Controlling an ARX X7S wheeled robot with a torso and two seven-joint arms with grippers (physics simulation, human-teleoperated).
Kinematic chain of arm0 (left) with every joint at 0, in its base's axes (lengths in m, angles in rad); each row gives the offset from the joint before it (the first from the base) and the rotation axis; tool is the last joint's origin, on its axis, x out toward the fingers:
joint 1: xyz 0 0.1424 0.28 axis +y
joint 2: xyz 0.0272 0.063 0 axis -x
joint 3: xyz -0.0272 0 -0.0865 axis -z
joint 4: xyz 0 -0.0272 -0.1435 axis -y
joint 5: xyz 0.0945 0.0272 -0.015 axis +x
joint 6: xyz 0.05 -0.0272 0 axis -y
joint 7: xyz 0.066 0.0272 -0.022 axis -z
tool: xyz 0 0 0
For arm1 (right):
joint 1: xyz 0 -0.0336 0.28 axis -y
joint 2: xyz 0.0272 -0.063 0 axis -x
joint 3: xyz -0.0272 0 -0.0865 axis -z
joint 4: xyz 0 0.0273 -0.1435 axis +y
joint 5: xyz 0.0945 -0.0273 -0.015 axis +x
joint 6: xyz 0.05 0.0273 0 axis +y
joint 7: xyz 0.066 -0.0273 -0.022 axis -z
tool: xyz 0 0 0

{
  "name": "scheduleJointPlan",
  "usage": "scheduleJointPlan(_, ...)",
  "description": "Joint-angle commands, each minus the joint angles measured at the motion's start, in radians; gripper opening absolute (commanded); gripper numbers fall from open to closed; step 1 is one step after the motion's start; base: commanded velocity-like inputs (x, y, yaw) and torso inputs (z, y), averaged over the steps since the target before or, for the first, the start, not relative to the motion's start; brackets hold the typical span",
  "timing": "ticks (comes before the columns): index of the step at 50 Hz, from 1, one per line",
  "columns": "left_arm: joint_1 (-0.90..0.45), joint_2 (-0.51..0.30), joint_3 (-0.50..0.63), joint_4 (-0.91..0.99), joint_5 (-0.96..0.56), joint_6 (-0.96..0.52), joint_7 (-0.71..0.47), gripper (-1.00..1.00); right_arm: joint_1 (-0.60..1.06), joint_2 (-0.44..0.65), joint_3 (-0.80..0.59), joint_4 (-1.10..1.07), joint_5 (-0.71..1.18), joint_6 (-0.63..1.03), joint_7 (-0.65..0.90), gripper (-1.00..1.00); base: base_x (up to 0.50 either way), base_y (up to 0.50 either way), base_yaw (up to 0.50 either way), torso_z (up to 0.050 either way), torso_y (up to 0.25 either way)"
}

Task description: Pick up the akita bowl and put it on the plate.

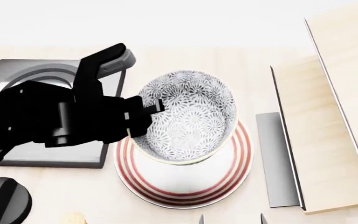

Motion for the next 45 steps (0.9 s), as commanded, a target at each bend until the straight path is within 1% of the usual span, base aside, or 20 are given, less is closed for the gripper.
scheduleJointPlan(1,0.007,0.000,-0.004,-0.007,-0.051,0.030,0.010,-1.00,-0.002,0.002,-0.005,-0.002,0.001,-0.002,0.000,1.00,0.00,0.00,0.00,0.008,-0.008)
scheduleJointPlan(6,0.007,0.000,0.001,-0.001,-0.038,0.051,-0.015,-1.00,-0.001,0.002,-0.007,0.000,0.000,-0.005,0.000,1.00,0.00,0.00,0.00,0.009,-0.086)
scheduleJointPlan(7,0.011,0.000,-0.007,-0.007,-0.053,0.012,0.013,-1.00,-0.002,0.003,-0.008,0.001,0.001,-0.007,-0.001,1.00,0.00,0.00,0.00,0.015,-0.250)
scheduleJointPlan(9,0.013,0.000,-0.007,-0.005,-0.041,0.033,0.004,-1.00,-0.001,0.003,-0.008,0.002,0.001,-0.007,0.000,1.00,0.00,0.00,0.00,0.015,-0.132)
scheduleJointPlan(11,0.016,0.000,-0.006,-0.008,-0.049,0.030,0.020,-1.00,-0.001,0.003,-0.008,0.002,0.001,-0.007,0.001,1.00,0.00,0.00,0.00,0.013,-0.049)
scheduleJointPlan(21,0.034,0.000,-0.002,-0.008,-0.053,0.041,0.020,-1.00,-0.001,0.007,-0.010,-0.006,0.002,-0.005,0.002,1.00,0.00,0.00,0.00,0.011,-0.018)
scheduleJointPlan(24,0.038,0.000,-0.005,-0.005,-0.053,0.072,0.001,-1.00,0.000,0.008,-0.010,-0.006,0.002,-0.003,0.003,1.00,0.00,0.00,0.00,0.010,-0.020)
scheduleJointPlan(27,0.043,0.000,-0.006,0.004,-0.028,0.073,-0.009,-1.00,0.001,0.009,-0.011,-0.005,0.004,-0.004,0.002,1.00,0.00,0.00,0.00,0.011,-0.072)
scheduleJointPlan(28,0.047,0.000,-0.023,-0.004,-0.051,0.076,-0.006,-1.00,0.001,0.008,-0.011,-0.004,0.004,-0.005,0.002,1.00,0.00,0.00,0.00,0.013,-0.156)
scheduleJointPlan(29,0.048,0.000,-0.016,-0.001,-0.039,0.078,-0.007,-1.00,0.001,0.008,-0.012,-0.003,0.004,-0.007,0.002,1.00,0.00,0.00,0.00,0.013,-0.174)
scheduleJointPlan(30,0.052,0.000,-0.012,-0.001,-0.033,0.073,-0.041,-1.00,0.002,0.008,-0.012,0.001,0.005,-0.009,0.001,1.00,0.00,0.00,0.00,0.013,-0.205)
scheduleJointPlan(33,0.056,0.000,-0.013,-0.009,-0.058,0.077,-0.010,-1.00,0.003,0.008,-0.012,0.004,0.006,-0.009,0.001,1.00,0.00,0.00,0.00,0.015,-0.183)
scheduleJointPlan(43,0.061,0.000,0.001,-0.009,-0.082,0.107,-0.006,-1.00,0.001,0.009,-0.017,0.002,0.007,-0.009,0.001,1.00,0.00,0.00,0.00,0.010,-0.014)
scheduleJointPlan(45,0.065,0.000,0.017,-0.011,-0.103,0.113,-0.003,-1.00,0.001,0.009,-0.019,0.002,0.006,-0.011,0.001,1.00,0.00,0.00,0.00,0.010,-0.006)
